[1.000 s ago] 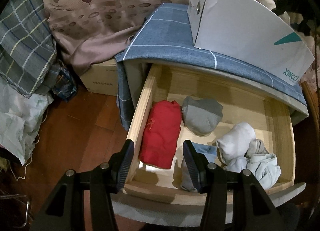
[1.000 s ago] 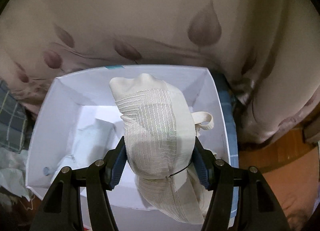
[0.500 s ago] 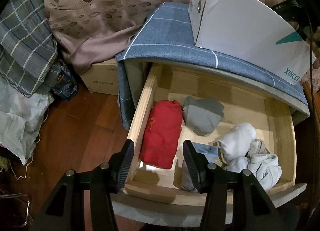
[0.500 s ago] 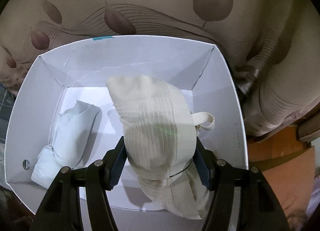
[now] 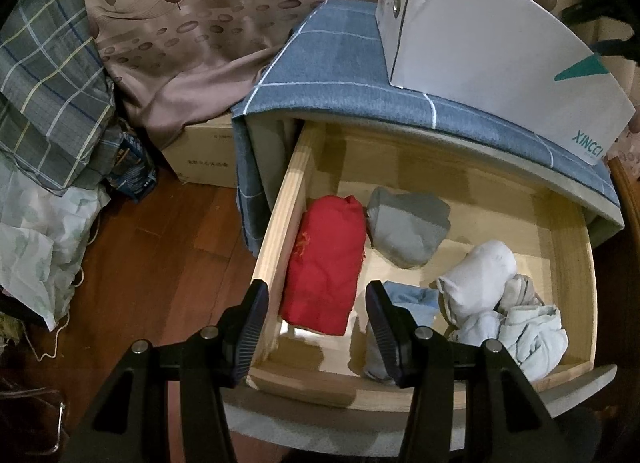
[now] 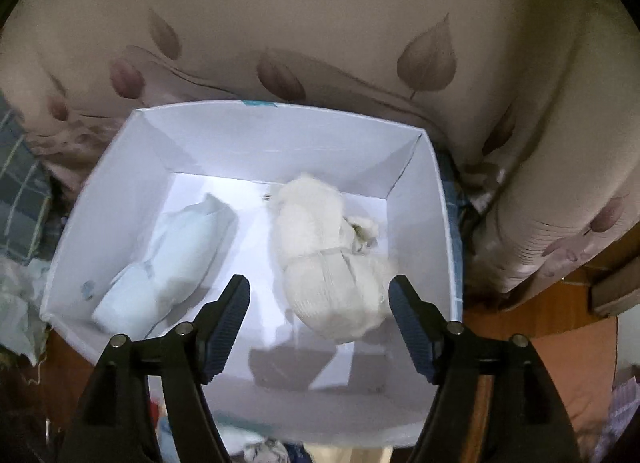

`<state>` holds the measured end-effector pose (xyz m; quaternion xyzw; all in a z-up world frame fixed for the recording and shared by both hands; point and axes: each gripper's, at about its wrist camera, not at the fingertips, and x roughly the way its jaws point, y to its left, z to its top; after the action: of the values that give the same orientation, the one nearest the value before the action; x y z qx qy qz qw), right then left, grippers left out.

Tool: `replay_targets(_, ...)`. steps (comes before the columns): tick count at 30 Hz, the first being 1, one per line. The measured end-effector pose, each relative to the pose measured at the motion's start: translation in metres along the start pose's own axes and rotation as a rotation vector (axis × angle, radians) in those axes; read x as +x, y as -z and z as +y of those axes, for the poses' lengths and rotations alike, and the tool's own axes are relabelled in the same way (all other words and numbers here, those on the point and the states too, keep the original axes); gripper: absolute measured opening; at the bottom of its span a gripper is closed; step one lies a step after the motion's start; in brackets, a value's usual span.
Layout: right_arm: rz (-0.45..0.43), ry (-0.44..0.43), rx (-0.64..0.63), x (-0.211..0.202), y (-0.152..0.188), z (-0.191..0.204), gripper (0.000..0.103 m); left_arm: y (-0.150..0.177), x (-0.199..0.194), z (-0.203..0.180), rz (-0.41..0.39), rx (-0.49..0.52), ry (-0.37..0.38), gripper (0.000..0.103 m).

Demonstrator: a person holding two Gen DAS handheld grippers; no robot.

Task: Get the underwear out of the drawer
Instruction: 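Move the empty right tool back into the drawer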

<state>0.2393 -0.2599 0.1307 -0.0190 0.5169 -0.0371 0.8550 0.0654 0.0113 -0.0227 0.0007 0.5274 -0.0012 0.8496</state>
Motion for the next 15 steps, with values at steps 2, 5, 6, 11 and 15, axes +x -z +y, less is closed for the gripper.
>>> replay_targets(2, -0.015, -0.016, -0.008, -0.019, 0.008, -0.002, 0.071, 0.0, 0.001, -0.001, 0.005, 0.002, 0.004, 0.052)
replay_targets(5, -0.014, -0.04, -0.025, -0.044, 0.022, -0.002, 0.074, 0.0, 0.001, -0.001, 0.009, 0.007, 0.005, 0.052)
replay_targets(6, -0.006, -0.055, -0.035, -0.05, 0.028, -0.001, 0.075, -0.001, 0.001, -0.002, 0.008, 0.007, 0.005, 0.052)
replay_targets(11, 0.079, -0.11, -0.105, -0.056, 0.083, 0.01, 0.079, 0.001, 0.002, -0.001, 0.009, 0.004, 0.0, 0.052)
replay_targets(15, 0.218, -0.156, -0.139, -0.025, 0.144, 0.028, 0.079, 0.0, 0.003, -0.001, 0.017, 0.004, 0.0, 0.052)
